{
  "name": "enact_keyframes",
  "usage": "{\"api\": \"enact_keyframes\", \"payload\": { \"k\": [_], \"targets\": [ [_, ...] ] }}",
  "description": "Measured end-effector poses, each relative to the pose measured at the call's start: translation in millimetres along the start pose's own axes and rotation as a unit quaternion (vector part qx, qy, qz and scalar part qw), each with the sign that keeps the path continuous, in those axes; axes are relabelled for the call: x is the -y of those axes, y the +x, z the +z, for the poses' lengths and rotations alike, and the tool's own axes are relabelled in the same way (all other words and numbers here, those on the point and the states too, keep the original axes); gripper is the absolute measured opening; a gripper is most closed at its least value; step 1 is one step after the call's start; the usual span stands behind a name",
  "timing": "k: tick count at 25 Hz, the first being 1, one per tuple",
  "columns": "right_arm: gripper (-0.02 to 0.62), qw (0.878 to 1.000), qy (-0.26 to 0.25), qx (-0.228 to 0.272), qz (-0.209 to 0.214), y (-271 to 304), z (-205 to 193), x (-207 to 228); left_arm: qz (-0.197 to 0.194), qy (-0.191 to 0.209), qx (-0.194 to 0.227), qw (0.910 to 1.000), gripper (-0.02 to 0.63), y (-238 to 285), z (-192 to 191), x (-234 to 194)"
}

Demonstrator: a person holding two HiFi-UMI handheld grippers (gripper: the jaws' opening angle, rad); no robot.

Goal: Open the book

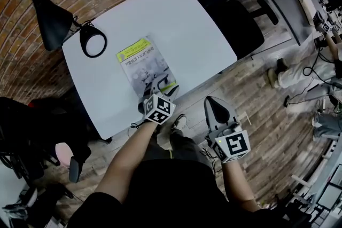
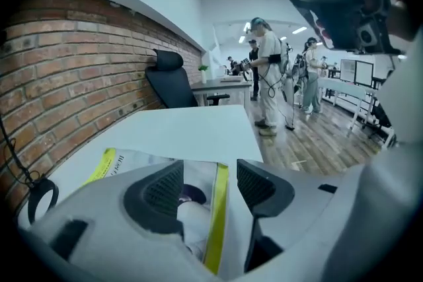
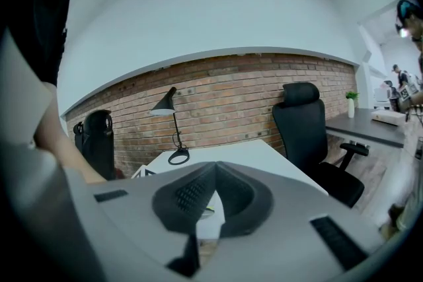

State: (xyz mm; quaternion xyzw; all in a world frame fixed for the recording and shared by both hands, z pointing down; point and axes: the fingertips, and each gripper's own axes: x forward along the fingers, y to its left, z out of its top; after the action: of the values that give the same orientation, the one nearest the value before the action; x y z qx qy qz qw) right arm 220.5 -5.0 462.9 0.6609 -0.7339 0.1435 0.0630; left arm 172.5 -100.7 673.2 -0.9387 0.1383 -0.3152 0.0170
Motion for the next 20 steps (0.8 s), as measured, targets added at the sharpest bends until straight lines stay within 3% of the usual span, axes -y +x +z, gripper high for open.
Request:
{"api": "enact_keyframes", "payload": {
  "k": [3,9,14,20],
  "targets": [
    [0.011,1.0,0.004,-0.004,0.002,0,-5,9,0.004,0.021,-0.031,0.9993,0.245,14,-11,2],
    [0.011,1.0,0.012,-0.009,0.011,2,-14,18,0.011,0.02,-0.06,0.998,0.245,22,-23,-1],
    [0.011,0.999,0.019,-0.018,0.026,6,-18,19,0.0,0.031,-0.06,0.9977,0.237,23,-24,1],
    [0.011,0.999,0.022,-0.011,0.037,10,-19,22,-0.044,0.024,-0.039,0.998,0.153,18,-17,9]
  ]
}}
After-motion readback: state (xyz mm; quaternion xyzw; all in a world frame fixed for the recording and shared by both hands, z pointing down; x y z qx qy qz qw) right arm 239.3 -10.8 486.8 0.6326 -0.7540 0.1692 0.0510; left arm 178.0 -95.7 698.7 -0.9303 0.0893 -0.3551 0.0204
